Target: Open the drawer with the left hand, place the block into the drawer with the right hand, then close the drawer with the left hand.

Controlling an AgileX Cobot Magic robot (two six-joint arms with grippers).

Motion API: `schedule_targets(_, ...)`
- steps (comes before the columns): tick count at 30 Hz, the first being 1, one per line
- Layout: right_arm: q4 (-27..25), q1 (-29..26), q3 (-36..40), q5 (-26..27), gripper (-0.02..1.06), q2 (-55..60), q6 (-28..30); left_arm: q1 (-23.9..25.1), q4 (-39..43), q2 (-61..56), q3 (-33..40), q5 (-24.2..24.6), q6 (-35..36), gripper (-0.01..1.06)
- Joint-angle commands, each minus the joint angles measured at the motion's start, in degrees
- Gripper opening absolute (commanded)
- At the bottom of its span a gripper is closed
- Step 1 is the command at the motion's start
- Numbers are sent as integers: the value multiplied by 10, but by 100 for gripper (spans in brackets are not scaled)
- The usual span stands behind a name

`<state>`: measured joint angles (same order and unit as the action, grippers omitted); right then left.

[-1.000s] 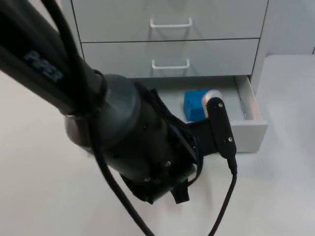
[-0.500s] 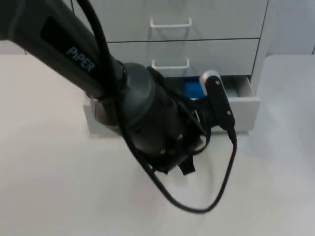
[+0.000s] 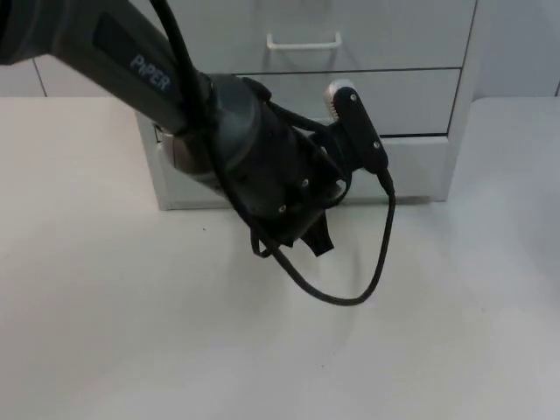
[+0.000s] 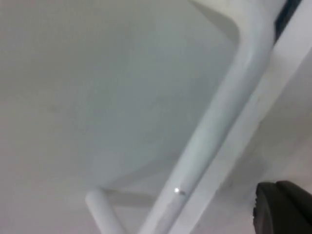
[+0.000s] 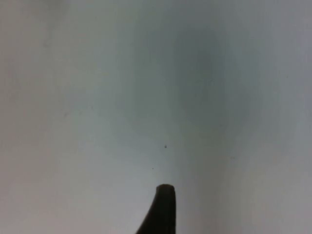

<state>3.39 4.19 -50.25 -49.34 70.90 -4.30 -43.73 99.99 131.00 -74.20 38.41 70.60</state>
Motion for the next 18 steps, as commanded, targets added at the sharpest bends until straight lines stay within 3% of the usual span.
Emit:
schedule_targets(1, -3, -4, 2, 7, 74, -5, 3, 13, 0, 4, -9, 32, -1, 0)
schedule_targets(10, -4, -4, 2, 7, 74, -5, 3, 9, 0, 9, -15, 50, 2, 0)
schedule_targets(13, -3, -4, 2, 8, 74, -5, 3, -17, 0, 7, -15, 74, -24, 0)
schedule_targets(18, -3, -4, 2, 9, 74, -5, 8, -58, -114, -14, -14, 56, -112, 0)
